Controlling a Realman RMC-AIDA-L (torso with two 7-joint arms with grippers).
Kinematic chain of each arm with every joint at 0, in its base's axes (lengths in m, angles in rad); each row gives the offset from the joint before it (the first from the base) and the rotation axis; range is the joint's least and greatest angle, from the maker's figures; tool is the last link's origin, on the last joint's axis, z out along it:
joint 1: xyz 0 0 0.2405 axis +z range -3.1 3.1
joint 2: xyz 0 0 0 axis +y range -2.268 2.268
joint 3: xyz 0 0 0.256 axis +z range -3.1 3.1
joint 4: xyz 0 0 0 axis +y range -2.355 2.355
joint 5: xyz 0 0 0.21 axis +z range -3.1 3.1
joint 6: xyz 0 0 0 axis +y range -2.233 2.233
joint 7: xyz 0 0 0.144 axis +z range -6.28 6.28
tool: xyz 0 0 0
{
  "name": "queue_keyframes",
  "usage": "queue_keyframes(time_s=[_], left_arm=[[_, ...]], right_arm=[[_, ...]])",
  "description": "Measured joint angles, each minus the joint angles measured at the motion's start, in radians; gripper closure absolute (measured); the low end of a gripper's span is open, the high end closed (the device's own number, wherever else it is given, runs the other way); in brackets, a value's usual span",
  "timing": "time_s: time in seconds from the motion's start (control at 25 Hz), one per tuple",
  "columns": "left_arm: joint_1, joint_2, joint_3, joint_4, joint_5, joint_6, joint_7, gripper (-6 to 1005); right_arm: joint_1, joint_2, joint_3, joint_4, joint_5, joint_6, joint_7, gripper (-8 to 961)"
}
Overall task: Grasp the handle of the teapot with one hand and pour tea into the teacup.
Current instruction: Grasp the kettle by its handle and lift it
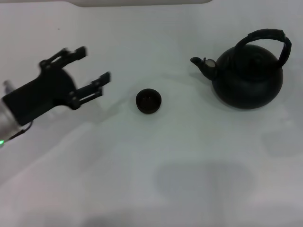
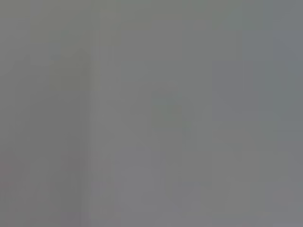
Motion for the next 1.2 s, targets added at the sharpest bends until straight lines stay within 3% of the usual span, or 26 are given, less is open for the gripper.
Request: queue_keyframes(time_s=[0.28,0.36,0.6,0.88,1.2], left_arm=[[0.044,0.0,-0.094,-0.132,-0.087,0.112,0.118,184],[0.044,0.0,-0.097,-0.136,-0.087,0.116,0.121,184],[0.038,-0.002,-0.096,-0.138,-0.089,0.121,0.123,184],[0.032,-0.002,-0.093,-0.137,-0.089,0.126,0.121,186],[0.042,-0.003,-0.095,-0.138,-0.093,0.134,0.121,190]], right_arm=[[-0.001,-0.051,0.0,-0.012,-0.252,-0.013,0.213,324],[-0.002,-0.051,0.0,-0.019,-0.272,-0.018,0.23,324],[-0.028,-0.031,-0.005,-0.081,-0.367,-0.042,0.306,324],[0.003,-0.001,-0.011,-0.085,-0.388,-0.038,0.303,325],[0.037,0.028,-0.01,-0.126,-0.419,0.064,0.299,327]])
